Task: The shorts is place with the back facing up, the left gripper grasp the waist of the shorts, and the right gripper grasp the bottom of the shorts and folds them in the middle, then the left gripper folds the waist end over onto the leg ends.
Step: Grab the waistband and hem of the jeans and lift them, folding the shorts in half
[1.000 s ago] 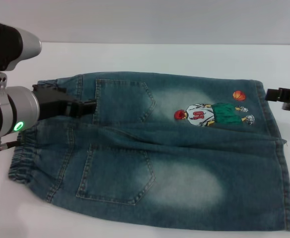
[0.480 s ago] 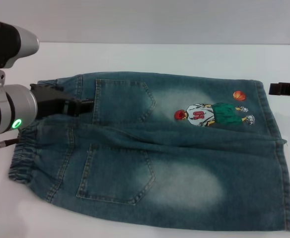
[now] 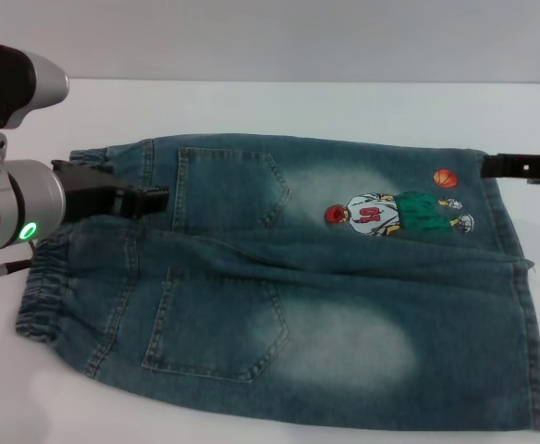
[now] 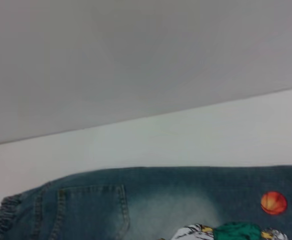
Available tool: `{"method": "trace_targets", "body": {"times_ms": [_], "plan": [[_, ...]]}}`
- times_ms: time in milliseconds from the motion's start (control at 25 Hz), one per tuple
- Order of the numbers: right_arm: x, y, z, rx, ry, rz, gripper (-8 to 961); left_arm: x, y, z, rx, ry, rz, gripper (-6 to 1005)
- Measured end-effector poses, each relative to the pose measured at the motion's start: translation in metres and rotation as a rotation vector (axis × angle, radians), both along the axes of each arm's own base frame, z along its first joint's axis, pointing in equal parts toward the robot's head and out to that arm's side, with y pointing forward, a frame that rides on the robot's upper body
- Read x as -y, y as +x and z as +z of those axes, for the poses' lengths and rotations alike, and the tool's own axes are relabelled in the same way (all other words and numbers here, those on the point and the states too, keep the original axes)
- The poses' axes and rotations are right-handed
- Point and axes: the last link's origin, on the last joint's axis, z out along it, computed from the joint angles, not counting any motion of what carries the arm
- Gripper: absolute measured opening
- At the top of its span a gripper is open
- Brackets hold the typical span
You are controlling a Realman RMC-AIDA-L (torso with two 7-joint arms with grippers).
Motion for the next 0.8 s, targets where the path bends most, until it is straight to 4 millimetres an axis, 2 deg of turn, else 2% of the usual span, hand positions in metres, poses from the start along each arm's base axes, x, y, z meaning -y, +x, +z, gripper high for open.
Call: {"method": "trace_targets", "body": {"times_ms": [120, 280, 480, 800], "plan": [[0.005, -0.013, 0.005, 0.012, 0.017, 0.020, 730, -0.001, 0.000, 0.001, 0.000, 0.004, 0.002, 772], [0.008, -0.016, 0.008, 0.046, 0.025, 0.011, 730, -0.002, 0.000, 0.002, 0.000, 0.006, 0.002, 772], [0.016, -0.014, 0.007, 0.109, 0.018, -0.024, 730, -0.001, -0.004, 0.005, -0.003, 0.013, 0.015, 772], [0.023, -0.007, 0.000, 0.101, 0.001, -0.087, 730, 0.008, -0.016, 0.020, -0.046, -0.006, 0.102, 771]]}}
